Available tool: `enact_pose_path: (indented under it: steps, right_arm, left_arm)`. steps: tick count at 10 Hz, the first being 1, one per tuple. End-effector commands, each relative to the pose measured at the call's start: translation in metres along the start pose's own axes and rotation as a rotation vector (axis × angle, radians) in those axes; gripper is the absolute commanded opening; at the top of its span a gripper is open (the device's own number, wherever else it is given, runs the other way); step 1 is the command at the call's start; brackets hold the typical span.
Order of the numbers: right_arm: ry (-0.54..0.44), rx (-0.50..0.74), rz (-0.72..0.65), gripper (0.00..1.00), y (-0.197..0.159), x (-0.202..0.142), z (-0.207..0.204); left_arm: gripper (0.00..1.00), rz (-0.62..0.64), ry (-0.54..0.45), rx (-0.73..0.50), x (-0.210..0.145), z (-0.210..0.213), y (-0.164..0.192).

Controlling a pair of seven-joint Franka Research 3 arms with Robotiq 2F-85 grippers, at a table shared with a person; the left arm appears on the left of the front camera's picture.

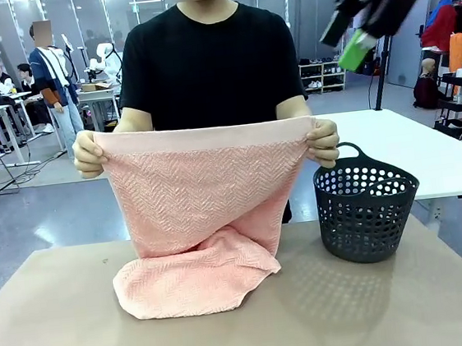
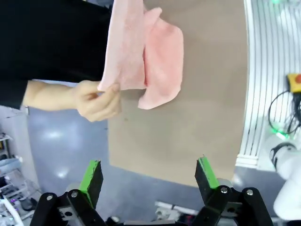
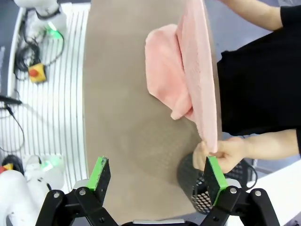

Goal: Fold the towel.
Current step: Grab the top end of the 100 cm Hotel Towel extended by the human.

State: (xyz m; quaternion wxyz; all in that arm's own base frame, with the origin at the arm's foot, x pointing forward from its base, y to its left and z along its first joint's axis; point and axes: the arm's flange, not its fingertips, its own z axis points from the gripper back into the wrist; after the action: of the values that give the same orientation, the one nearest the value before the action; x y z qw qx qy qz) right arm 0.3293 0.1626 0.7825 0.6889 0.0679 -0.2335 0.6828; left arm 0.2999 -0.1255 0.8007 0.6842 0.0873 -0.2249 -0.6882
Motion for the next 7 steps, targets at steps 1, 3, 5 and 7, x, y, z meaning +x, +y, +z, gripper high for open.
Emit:
enact_pose_path:
  steps: [1, 3, 5, 7]
  right_arm:
    - [0.095, -0.033, 0.011, 1.0, -0.016, 0.015, -0.006]
    - [0.171, -0.1, -0.012, 1.0, -0.024, 0.028, -0.024]
    - [0.218, -0.165, -0.055, 1.0, -0.033, 0.032, -0.038]
    - [0.219, -0.193, -0.062, 1.0, -0.041, 0.032, -0.051]
  left_arm:
    - [1.0, -0.114, 0.042, 0.004, 0.018, -0.012, 0.024]
    - [1.0, -0.228, 0.049, -0.007, 0.049, -0.037, 0.031]
    - [1.0, -0.269, 0.048, -0.035, 0.069, -0.062, 0.04]
    - [1.0, -0.181, 0.02, -0.035, 0.085, -0.077, 0.052]
